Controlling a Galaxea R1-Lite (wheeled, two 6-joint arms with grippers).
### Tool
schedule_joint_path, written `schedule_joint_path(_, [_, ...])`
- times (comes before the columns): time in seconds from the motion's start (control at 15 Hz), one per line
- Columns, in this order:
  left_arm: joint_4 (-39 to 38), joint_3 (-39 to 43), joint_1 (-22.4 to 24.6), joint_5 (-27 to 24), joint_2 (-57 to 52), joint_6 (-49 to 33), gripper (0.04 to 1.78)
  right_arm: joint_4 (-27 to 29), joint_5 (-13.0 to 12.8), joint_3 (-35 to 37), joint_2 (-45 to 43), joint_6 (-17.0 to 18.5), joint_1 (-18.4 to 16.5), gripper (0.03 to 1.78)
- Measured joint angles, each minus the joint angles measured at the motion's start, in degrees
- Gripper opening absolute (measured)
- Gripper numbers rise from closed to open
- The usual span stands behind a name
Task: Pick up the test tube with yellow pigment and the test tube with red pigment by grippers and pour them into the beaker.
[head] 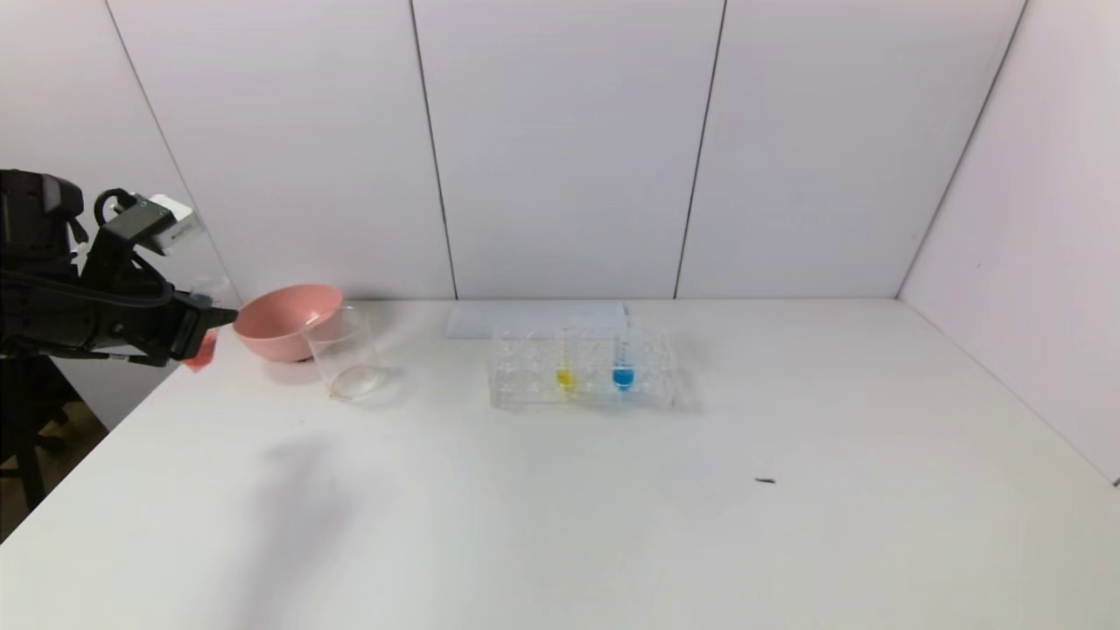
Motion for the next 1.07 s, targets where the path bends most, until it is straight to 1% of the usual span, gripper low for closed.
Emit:
schedule_joint_path(0.13, [0.41, -0.23, 0.00, 0.00, 0.20, 2.12, 0.46, 0.00, 0.00, 0.00, 0.00, -0.02, 0.02, 1.70])
schedule_joint_path(0.4, [0.88, -1.50, -0.09, -0.17, 1.35, 2.73, 0.46, 0.00, 0.00, 0.00, 0.00, 0.00, 0.05, 1.70])
schedule_joint_path(0.6, [1.77, -2.27, -0.09, -1.33, 2.34, 4.44, 0.46, 0.00, 0.00, 0.00, 0.00, 0.00, 0.02, 1.70])
schedule_joint_path(1.07, [9.89, -7.06, -0.05, -1.49, 4.33, 12.48, 0.46, 0.00, 0.00, 0.02, 0.00, 0.00, 0.05, 1.70])
